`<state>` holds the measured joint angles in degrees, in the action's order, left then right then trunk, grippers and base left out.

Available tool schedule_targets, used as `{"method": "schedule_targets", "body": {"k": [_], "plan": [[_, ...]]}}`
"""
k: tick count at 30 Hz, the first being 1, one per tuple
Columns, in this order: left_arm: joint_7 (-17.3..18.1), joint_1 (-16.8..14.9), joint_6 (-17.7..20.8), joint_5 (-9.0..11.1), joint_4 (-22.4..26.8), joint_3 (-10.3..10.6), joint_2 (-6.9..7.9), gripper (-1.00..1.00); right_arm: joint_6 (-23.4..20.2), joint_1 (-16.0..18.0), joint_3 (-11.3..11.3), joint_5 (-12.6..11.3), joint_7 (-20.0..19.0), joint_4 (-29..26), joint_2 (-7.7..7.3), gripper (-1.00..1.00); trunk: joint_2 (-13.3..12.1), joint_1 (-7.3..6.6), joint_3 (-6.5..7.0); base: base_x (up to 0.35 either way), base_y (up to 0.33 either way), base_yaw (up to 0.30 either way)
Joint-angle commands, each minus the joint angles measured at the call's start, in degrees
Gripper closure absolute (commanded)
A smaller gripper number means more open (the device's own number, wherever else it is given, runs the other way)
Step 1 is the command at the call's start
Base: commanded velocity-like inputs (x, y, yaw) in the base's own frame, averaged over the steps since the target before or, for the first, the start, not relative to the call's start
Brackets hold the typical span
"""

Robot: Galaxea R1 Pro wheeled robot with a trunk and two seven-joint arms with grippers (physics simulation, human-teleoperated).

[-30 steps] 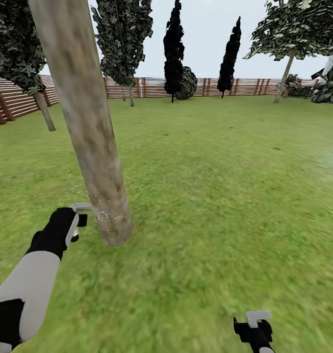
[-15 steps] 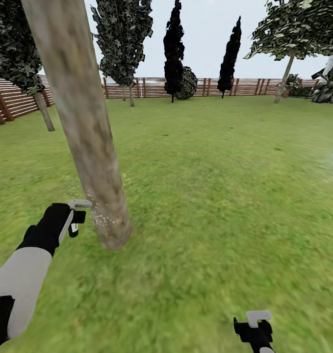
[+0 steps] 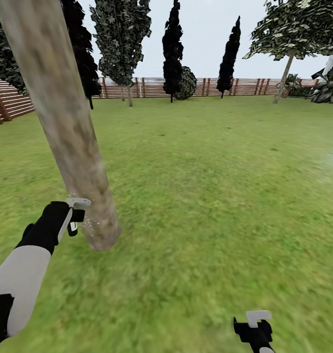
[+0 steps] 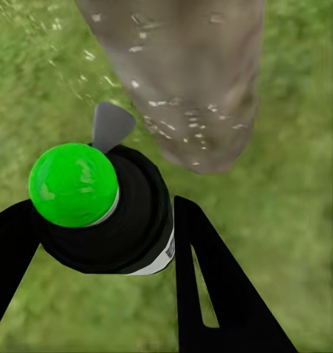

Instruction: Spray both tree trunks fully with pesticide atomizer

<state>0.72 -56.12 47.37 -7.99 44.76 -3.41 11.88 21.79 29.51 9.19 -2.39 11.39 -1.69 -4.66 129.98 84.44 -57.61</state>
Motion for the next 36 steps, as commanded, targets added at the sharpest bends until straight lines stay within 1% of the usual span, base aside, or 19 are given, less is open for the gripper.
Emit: {"method": "schedule_targets", "body": {"k": [1, 4, 8, 11, 13, 14, 16, 18, 20, 23, 26, 31, 36], "plan": [[0.1, -0.1, 0.3, -0.3, 0.1, -0.1, -0.02, 1.00, 0.1, 0.0, 0.5, -0.2, 0.2, 0.0, 0.00, -1.00, 0.0, -0.01, -0.05, 0.000, -0.274, 0.000], [0.1, -0.2, 0.3, -0.3, 0.1, -0.2, -0.02, 1.00, 0.1, 0.0, 0.5, -0.2, 0.2, 0.0, 0.04, -1.00, 0.0, -0.01, -0.05, 0.000, -0.274, 0.022], [0.1, 0.0, 0.2, -0.4, 0.1, -0.6, 0.14, 1.00, 0.1, 0.0, 0.5, -0.2, 0.2, 0.0, 0.09, -1.00, 0.0, -0.01, -0.05, 0.000, -0.274, 0.243], [0.0, 0.6, 0.1, -0.5, 0.0, -2.9, 0.51, 1.00, 0.1, 0.0, 0.5, -0.2, 0.2, 0.0, 0.09, -1.00, 0.0, -0.01, -0.05, 0.112, -0.205, 0.275], [-0.1, 0.8, -0.2, -0.7, -0.1, -3.2, 0.58, 1.00, 0.1, 0.0, 0.5, -0.2, 0.2, 0.0, 0.09, -1.00, 0.0, -0.01, -0.05, 0.054, -0.048, 0.276], [-0.3, 1.2, -0.4, -0.7, -0.2, -3.2, 0.59, 1.00, 0.1, 0.0, 0.5, -0.2, 0.2, 0.0, 0.09, -1.00, 0.0, -0.01, -0.05, 0.019, -0.017, 0.276], [-0.6, 3.6, -0.8, -0.8, -0.5, -3.2, 0.46, 1.00, 0.1, 0.0, 0.5, -0.2, 0.2, 0.0, 0.09, -1.00, 0.0, -0.01, -0.05, 0.004, -0.004, 0.275], [-0.7, 5.0, -1.2, -0.7, -0.8, -3.2, 0.33, 1.00, 0.1, 0.0, 0.5, -0.2, 0.2, 0.0, 0.09, -1.00, 0.0, -0.01, -0.05, 0.001, -0.001, 0.204], [-0.8, 6.3, -2.3, -0.7, -0.9, -3.2, 0.19, 1.00, 0.1, 0.0, 0.5, -0.2, 0.2, 0.0, 0.09, -1.00, 0.0, -0.01, -0.05, 0.000, 0.000, 0.053], [-0.8, 7.8, -2.7, -0.6, -0.8, -3.3, 0.14, 1.00, 0.1, 0.0, 0.5, -0.2, 0.2, 0.0, 0.09, -1.00, 0.0, -0.01, -0.05, 0.000, 0.000, 0.006], [-0.9, 8.2, -2.8, -0.5, -0.2, -3.4, 0.02, 1.00, 0.1, 0.0, 0.5, -0.2, 0.2, 0.0, 0.09, -1.00, 0.0, -0.01, -0.05, 0.141, -0.051, 0.001], [-1.0, 8.2, -2.8, -0.4, -0.1, -3.5, -0.09, 1.00, 0.1, 0.0, 0.5, -0.2, 0.2, 0.1, 0.09, -1.00, 0.0, -0.01, -0.05, 0.282, -0.111, 0.000], [-1.0, 8.3, -2.8, -0.4, 0.0, -3.5, -0.17, 1.00, 0.1, 0.0, 0.5, -0.2, 0.2, 0.0, 0.09, -1.00, 0.0, -0.01, -0.05, 0.105, -0.234, 0.000]]}}
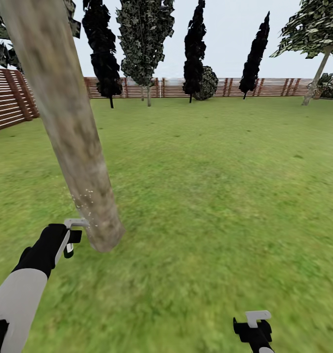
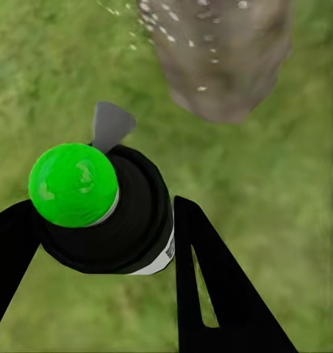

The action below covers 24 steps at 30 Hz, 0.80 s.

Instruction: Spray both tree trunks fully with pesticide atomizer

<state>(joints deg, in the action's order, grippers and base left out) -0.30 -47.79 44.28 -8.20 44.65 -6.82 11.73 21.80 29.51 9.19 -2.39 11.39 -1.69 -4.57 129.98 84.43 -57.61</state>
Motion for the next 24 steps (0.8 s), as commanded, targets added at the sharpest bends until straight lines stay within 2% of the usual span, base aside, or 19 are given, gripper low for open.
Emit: {"method": "schedule_targets", "body": {"k": [1, 7, 14, 19, 24], "plan": [[0.0, 0.0, 0.3, -0.2, 0.1, -0.1, -0.03, 1.00, 0.1, 0.0, 0.5, -0.2, 0.2, 0.0, 0.00, -1.00, 0.0, -0.01, -0.05, 0.004, -0.272, 0.000], [-0.1, 0.2, 0.4, -0.4, -0.3, 0.1, 0.04, 1.00, 0.1, 0.0, 0.5, -0.2, 0.2, 0.0, 0.00, -1.00, 0.0, -0.01, -0.05, 0.001, -0.273, 0.043], [-0.2, 0.3, 0.3, -0.4, -0.1, 0.0, 0.36, 1.00, 0.1, 0.0, 0.5, -0.2, 0.1, 0.0, 0.00, -1.00, 0.0, -0.01, -0.05, 0.050, -0.273, 0.265], [-3.0, 0.3, 0.3, -0.5, -0.7, 0.1, 0.32, 1.00, 0.1, 0.0, 0.5, -0.2, 0.0, 0.0, 0.00, -1.00, 0.0, -0.01, -0.05, 0.142, -0.272, 0.276], [-3.3, 0.3, 0.2, -0.6, -0.9, 0.1, 0.19, 1.00, 0.1, 0.0, 0.5, -0.3, 0.0, 0.0, 0.00, -1.00, 0.0, -0.01, -0.05, 0.145, -0.271, 0.249]]}}
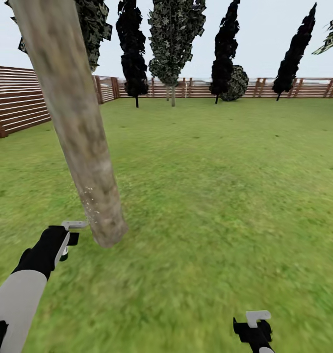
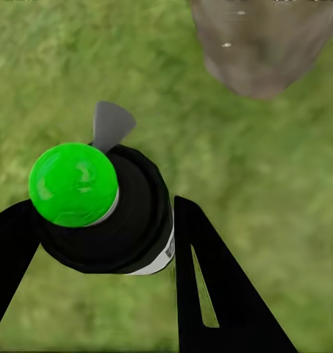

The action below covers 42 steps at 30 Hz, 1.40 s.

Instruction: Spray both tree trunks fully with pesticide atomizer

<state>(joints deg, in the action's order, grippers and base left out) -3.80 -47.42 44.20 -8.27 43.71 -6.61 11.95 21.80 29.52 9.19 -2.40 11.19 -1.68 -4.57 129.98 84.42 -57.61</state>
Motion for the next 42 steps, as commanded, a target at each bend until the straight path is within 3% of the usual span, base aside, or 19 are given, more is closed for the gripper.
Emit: {"method": "schedule_targets", "body": {"k": [1, 15, 20, 26, 38, 42], "plan": [[0.1, 0.0, 0.3, -0.6, 0.1, -0.1, -0.07, 1.00, 0.1, 0.0, 0.5, -0.3, 0.2, 0.0, 0.00, -1.00, 0.0, 0.00, -0.05, 0.152, -0.268, 0.076], [-0.7, 0.0, 0.3, -0.7, 0.1, -0.2, 0.09, 1.00, 0.1, 0.0, 0.5, -0.2, 0.2, 0.0, -0.01, -1.00, 0.0, 0.00, -0.05, 0.034, -0.272, 0.023], [-3.4, 1.9, 0.3, -0.3, -0.5, -0.2, 0.12, 1.00, 0.1, 0.0, 0.5, -0.2, 0.2, 0.0, 0.00, -1.00, 0.0, 0.00, -0.05, 0.087, -0.256, 0.263], [-3.5, 2.1, 0.3, -0.3, -0.6, -0.2, -0.12, 1.00, 0.1, 0.0, 0.5, -0.2, 0.2, 0.0, 0.00, -1.00, 0.0, 0.00, -0.05, 0.229, -0.203, 0.264], [-3.5, 2.1, 0.3, -0.4, -1.0, -0.3, 0.08, 1.00, 0.1, 0.0, 0.5, -0.2, 0.1, 0.0, -0.03, -1.00, 0.0, 0.00, -0.05, 0.085, -0.252, 0.010], [-3.5, 2.1, 0.2, -0.5, -1.6, -1.7, 0.67, 1.00, 0.1, 0.0, 0.5, -0.3, 0.2, 0.0, 0.00, -1.00, 0.0, 0.00, -0.05, 0.025, -0.272, 0.102]]}}
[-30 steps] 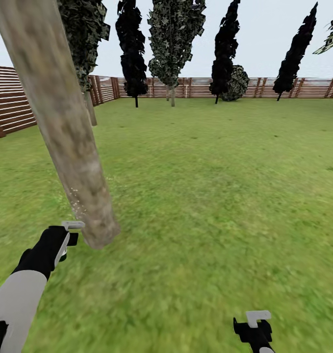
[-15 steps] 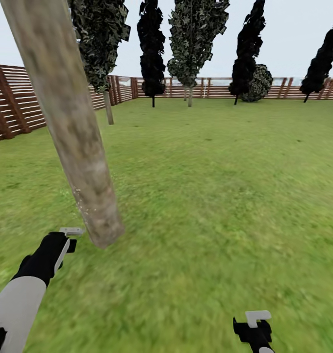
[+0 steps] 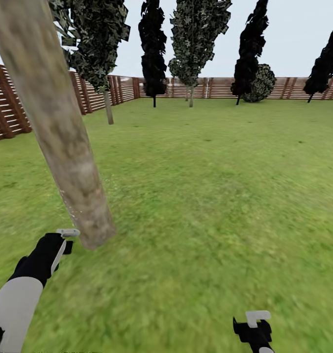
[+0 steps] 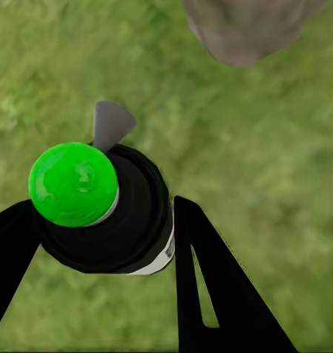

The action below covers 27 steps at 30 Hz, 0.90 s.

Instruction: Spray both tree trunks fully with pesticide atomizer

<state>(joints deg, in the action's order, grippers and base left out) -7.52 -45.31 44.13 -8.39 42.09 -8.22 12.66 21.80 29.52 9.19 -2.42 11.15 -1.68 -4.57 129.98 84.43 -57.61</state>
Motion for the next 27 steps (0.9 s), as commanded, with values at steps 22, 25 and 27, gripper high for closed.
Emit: {"method": "schedule_targets", "body": {"k": [22, 25, 27], "plan": [[-1.9, 0.0, 0.3, -0.1, 0.2, -0.5, -0.35, 1.00, 0.1, 0.0, 0.5, -0.2, 0.2, 0.0, 0.00, -1.00, 0.0, 0.00, -0.05, 0.161, -0.239, 0.163], [-1.9, 0.0, 0.3, -0.1, 0.2, -0.6, -0.35, 1.00, 0.1, 0.0, 0.5, -0.2, 0.2, 0.0, 0.00, -1.00, 0.0, 0.00, -0.05, 0.048, -0.266, 0.030], [-1.9, 0.0, 0.3, -0.1, 0.2, -0.6, -0.35, 1.00, 0.1, 0.0, 0.5, -0.2, 0.2, 0.0, 0.00, -1.00, 0.0, 0.00, -0.05, 0.005, -0.274, 0.196]]}}
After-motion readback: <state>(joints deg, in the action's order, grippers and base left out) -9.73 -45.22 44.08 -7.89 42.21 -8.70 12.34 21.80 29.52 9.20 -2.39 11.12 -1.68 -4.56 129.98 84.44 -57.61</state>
